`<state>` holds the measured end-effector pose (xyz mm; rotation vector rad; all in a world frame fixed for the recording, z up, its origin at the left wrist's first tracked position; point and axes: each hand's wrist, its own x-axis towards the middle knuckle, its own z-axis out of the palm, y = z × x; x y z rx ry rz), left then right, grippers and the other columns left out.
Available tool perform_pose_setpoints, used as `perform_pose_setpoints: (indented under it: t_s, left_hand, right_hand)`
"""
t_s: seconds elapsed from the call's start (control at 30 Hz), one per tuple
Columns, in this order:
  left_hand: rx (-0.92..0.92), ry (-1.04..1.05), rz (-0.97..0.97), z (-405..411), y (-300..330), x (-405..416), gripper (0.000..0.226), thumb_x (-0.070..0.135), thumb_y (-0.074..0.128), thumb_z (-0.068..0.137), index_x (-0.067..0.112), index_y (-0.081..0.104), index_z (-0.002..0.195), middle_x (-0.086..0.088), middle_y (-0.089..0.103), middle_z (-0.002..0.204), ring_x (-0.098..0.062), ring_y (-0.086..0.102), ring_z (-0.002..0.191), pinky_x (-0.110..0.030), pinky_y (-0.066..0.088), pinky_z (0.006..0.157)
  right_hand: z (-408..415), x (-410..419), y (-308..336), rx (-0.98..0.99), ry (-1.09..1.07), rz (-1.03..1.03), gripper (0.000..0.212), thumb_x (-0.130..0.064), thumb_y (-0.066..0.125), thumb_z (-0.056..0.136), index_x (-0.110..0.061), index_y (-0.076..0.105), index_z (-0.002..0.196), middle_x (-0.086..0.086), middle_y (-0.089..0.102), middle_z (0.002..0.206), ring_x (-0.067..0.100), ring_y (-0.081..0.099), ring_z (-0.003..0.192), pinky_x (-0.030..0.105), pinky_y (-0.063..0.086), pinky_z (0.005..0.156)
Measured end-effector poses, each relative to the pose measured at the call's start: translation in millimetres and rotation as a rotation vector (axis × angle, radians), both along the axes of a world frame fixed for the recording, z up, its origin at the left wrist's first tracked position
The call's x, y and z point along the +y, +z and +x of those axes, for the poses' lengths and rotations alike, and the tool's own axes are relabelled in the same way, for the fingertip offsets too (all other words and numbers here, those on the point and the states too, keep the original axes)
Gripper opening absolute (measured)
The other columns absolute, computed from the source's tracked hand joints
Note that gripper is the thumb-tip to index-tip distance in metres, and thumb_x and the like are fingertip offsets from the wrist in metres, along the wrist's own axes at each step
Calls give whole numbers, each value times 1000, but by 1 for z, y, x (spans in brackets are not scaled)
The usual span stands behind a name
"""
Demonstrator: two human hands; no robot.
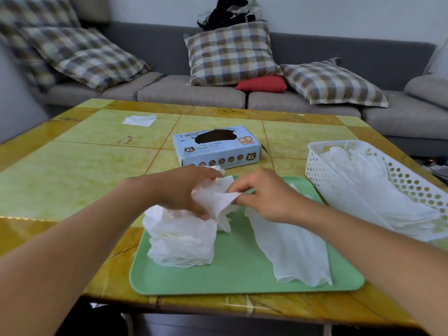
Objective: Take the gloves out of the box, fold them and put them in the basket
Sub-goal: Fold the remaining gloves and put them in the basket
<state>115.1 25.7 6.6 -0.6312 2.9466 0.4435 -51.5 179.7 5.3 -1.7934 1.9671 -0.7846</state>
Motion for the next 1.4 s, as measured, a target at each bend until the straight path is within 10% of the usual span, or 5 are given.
perform_pose_setpoints:
  t_s: [0.37, 0.53, 0.93, 1.2, 1.4]
  left_hand:
    - [-120, 38, -26, 0, 1, -9, 82, 62, 78, 74, 42, 38, 143, 15, 37, 144, -11, 31, 134, -29, 31, 109]
    - [300, 114, 167, -13, 40, 42, 103, 90, 56, 51, 45, 37, 142, 26, 35, 139, -2, 34, 128, -33, 35, 108]
    - [555, 303, 1197, -53, 33, 80, 37, 17, 74, 74, 15, 70, 111, -6, 70, 98, -12, 68, 79, -22, 56, 65]
    - [717, 416, 1225, -55, 39, 66, 28, 0, 60, 94, 16, 68, 115, -6, 73, 92, -16, 68, 70, -24, 58, 57]
    - [698, 490, 1258, -53, 38, 66, 29, -2, 59, 93, 19, 68, 111, -10, 73, 100, -20, 66, 75, -25, 54, 52]
  right_hand:
    - [-57, 48, 41, -1223, -336, 32, 27, -19, 50, 101, -7, 69, 117, 12, 67, 106, 25, 63, 98, 43, 59, 85]
    - [-61, 56, 57, -1287, -273, 83, 39, -20, 50, 100, 1, 62, 131, 21, 66, 130, 30, 67, 107, 51, 54, 98]
    - [-69, 65, 36, -1472, 21, 206, 53, -15, 39, 99, 4, 44, 148, 22, 43, 154, 36, 38, 146, 49, 19, 125]
    - [-68, 66, 34, -1370, 53, 233, 80, -77, 57, 77, -19, 66, 131, 12, 68, 106, 29, 68, 87, 37, 59, 71]
    - [-61, 64, 22, -1320, -10, 98, 65, 12, 69, 76, -16, 60, 134, 13, 69, 104, 24, 70, 82, 33, 63, 70]
